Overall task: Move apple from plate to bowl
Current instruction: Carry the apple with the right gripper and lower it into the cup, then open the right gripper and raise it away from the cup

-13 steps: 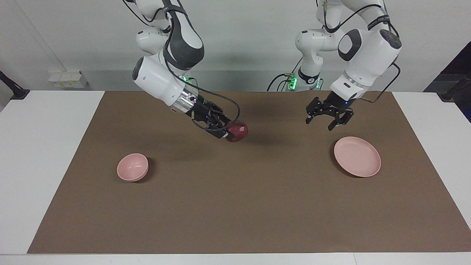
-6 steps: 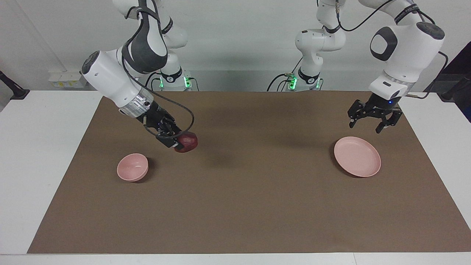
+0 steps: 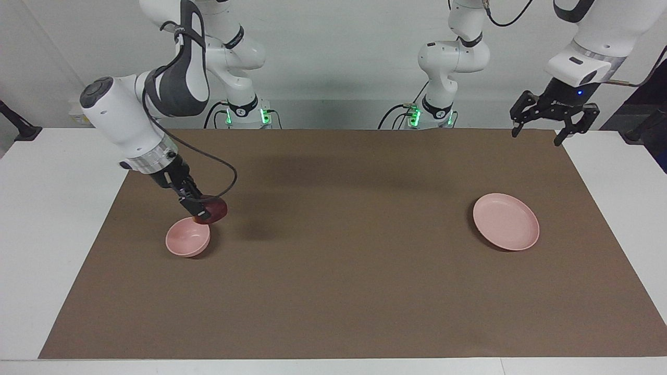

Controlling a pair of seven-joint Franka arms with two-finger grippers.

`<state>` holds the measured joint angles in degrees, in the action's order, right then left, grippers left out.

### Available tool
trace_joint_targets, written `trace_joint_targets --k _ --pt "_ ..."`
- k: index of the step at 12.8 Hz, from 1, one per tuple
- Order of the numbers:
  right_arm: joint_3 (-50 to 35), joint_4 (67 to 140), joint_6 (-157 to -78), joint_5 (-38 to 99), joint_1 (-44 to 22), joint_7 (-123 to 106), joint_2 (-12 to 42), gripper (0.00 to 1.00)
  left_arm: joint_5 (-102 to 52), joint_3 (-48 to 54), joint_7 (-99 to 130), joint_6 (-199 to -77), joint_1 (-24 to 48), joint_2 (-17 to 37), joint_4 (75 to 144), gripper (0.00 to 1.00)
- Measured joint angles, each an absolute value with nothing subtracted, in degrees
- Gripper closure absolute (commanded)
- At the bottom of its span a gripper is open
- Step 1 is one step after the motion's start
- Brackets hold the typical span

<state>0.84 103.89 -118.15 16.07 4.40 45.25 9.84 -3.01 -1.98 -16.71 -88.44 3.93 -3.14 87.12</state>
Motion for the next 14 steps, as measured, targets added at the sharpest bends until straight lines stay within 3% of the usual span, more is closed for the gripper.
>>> trace_joint_targets --k 9,10,11,14 --pt "0.84 105.02 -122.68 13.14 8.34 40.75 16.53 1.0 -1.85 -3.05 -16.55 -80.46 4.76 0.47 79.73 0.0" --pt "0.84 105.61 -123.37 13.14 8.37 40.53 17.13 0.84 -1.84 -3.11 -16.49 -80.44 4.82 0.47 79.67 0.0" --pt "0.83 105.99 -124.33 13.13 8.36 40.39 17.73 0.01 -1.84 -3.19 -16.44 -80.43 4.82 0.48 79.67 0.0" --pt "0.72 105.71 -124.42 13.11 8.22 40.22 18.28 0.0 -1.83 -3.51 -16.3 -80.43 4.82 0.48 79.57 0.0"
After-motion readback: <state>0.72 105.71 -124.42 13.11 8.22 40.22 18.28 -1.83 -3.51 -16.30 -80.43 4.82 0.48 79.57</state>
